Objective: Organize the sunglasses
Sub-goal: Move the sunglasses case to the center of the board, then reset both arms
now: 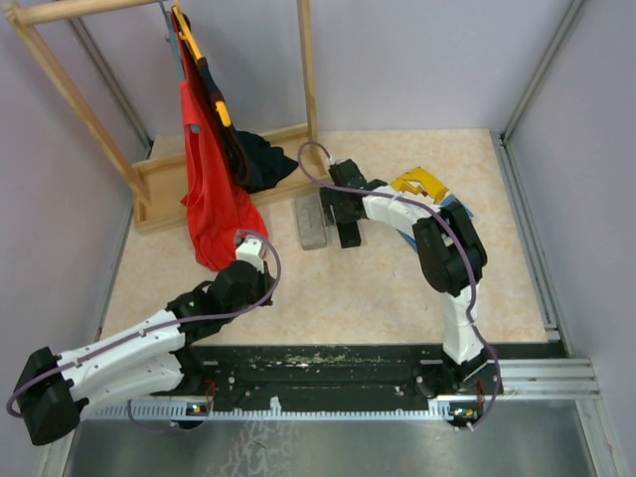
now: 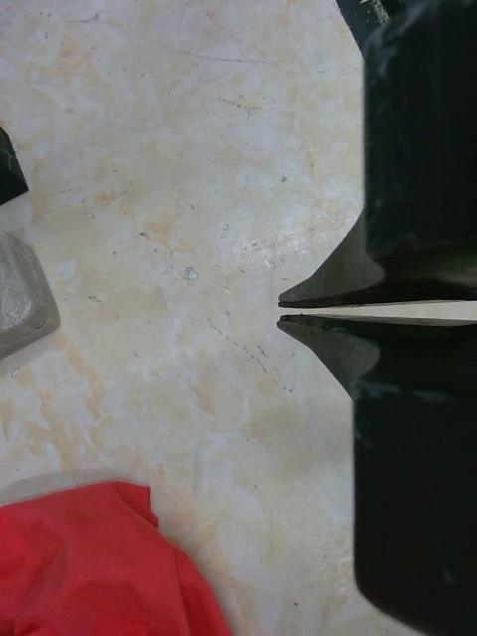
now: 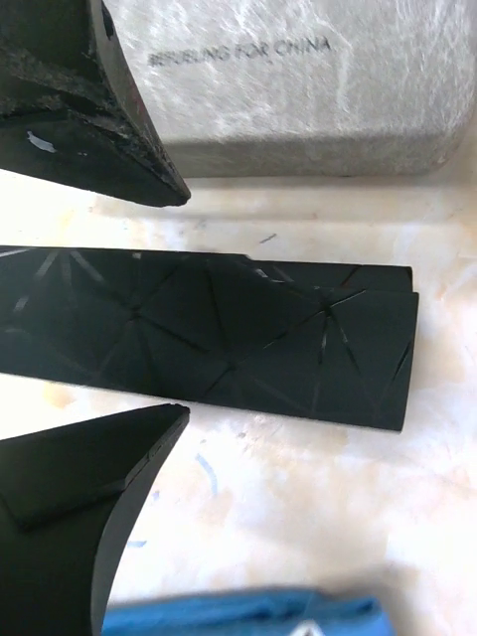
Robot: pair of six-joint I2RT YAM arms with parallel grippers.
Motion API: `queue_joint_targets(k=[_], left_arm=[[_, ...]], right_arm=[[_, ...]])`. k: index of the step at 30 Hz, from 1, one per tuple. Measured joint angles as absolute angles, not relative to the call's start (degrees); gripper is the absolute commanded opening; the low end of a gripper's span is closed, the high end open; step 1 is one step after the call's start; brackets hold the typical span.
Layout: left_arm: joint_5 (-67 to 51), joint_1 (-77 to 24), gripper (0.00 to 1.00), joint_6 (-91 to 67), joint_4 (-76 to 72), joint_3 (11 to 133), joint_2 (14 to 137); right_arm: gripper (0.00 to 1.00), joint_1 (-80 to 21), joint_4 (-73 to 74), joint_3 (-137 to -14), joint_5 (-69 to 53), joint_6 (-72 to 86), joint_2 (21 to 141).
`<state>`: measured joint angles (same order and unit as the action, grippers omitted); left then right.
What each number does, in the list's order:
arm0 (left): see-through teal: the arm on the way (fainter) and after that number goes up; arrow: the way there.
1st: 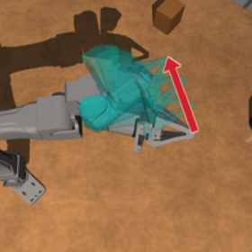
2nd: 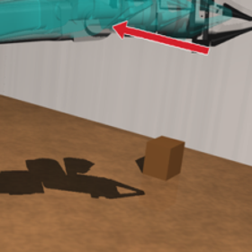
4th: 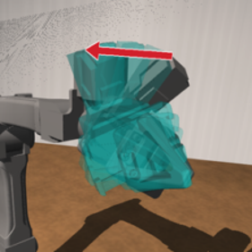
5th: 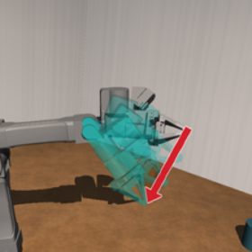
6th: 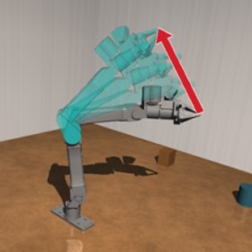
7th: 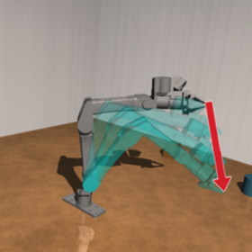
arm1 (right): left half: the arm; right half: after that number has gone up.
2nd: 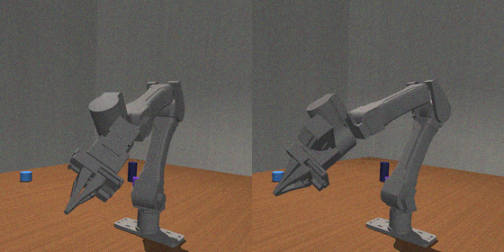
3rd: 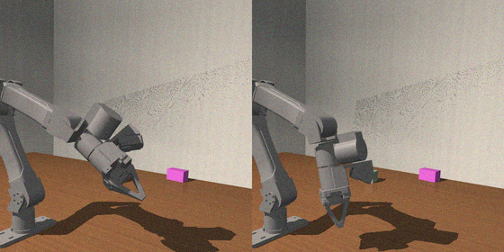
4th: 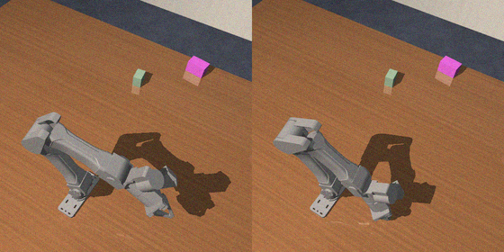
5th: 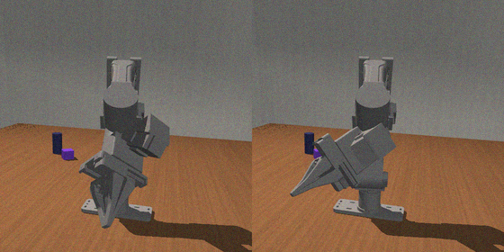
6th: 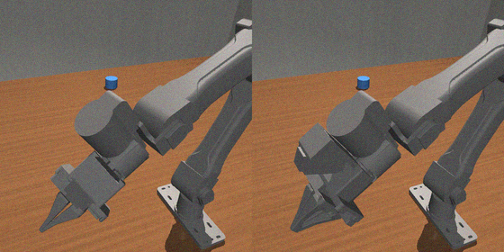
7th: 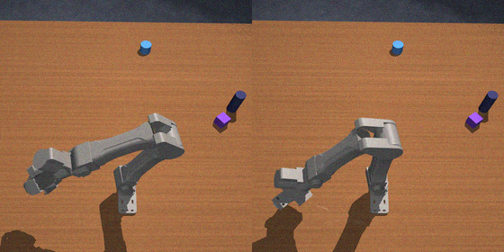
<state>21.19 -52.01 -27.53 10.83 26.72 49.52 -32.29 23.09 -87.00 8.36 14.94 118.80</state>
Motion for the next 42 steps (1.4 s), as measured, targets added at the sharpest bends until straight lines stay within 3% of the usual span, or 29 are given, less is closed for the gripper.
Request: queue_joint_targets(k=[8, 12, 24, 42], left_arm=[[21.8, -52.0, 0.38, -28.2, 13.0, 26.8, 47.7], [23.2, -52.0, 0.49, -27.7, 14.1, 27.1, 45.0], [28.1, -52.0, 0.99, -27.0, 16.6, 28.5, 34.1], [35.8, -52.0, 1.00, -36.6, 28.6, 30.7, 24.0]], right_arm=[[0.84, -32.3, 21.6, -79.3, 10.1, 13.1, 102.9], [0.90, -32.3, 18.4, -69.7, 10.5, 12.2, 86.9], [0.92, -32.2, 13.8, -48.9, 13.8, 12.7, 44.6], [0.94, -32.2, 19.6, -33.2, 15.0, 17.0, 15.9]])
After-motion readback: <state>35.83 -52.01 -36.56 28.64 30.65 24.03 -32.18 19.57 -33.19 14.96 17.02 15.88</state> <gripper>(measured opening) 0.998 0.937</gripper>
